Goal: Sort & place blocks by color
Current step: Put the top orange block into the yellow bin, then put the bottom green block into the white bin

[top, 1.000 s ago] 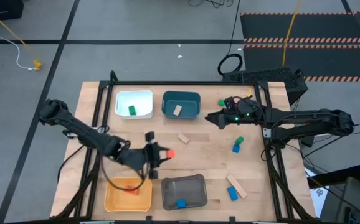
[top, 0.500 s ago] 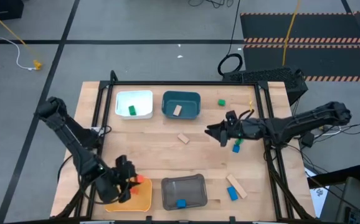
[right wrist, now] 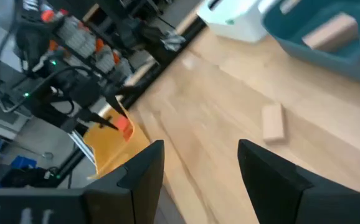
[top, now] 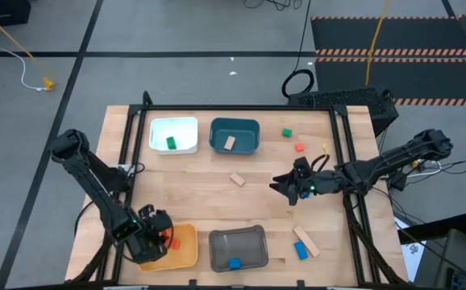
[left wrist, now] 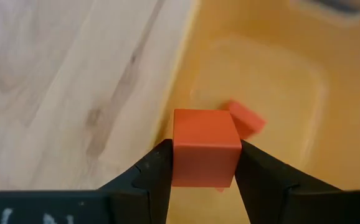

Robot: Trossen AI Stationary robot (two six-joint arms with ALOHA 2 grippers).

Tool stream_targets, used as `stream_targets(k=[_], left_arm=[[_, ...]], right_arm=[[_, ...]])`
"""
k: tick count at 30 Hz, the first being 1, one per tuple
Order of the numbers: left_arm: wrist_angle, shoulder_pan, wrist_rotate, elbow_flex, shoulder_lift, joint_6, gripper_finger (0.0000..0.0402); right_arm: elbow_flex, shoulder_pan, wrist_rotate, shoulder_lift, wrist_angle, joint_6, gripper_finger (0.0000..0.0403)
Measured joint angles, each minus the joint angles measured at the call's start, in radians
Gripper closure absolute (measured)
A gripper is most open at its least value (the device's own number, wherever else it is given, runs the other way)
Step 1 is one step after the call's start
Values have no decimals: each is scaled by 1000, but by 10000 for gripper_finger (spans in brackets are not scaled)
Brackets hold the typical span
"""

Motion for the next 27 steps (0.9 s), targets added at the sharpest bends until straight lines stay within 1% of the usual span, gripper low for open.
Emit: stream_targets(k=[4, 7, 11, 14, 18, 22, 25, 27], left_arm=[[17, 26, 63, -21, 0, 23, 239], [29, 49, 93, -21, 0, 83, 242], [86, 77, 211, -21, 0, 179, 239], [124, 99, 282, -21, 0, 216, 227], [145, 134, 313, -21, -1, 228, 205], [156, 169, 340, -21, -1, 283, 178], [191, 194, 379, -21, -1, 329, 164], [226, 210, 413, -21, -1, 359, 159]], right_arm=[[0, 4, 4, 0, -71, 36, 208], [0, 4, 4, 0, -92, 44, 208], [0, 3, 4, 0, -96, 51, 208], [0, 3, 4, 0, -97, 50, 208], [0, 3, 4, 0, -97, 35, 208], [0, -1, 4, -1, -97, 36, 208], [0, -22, -2, -26, -100, 59, 208], [0, -46, -13, -58, -109, 47, 208]])
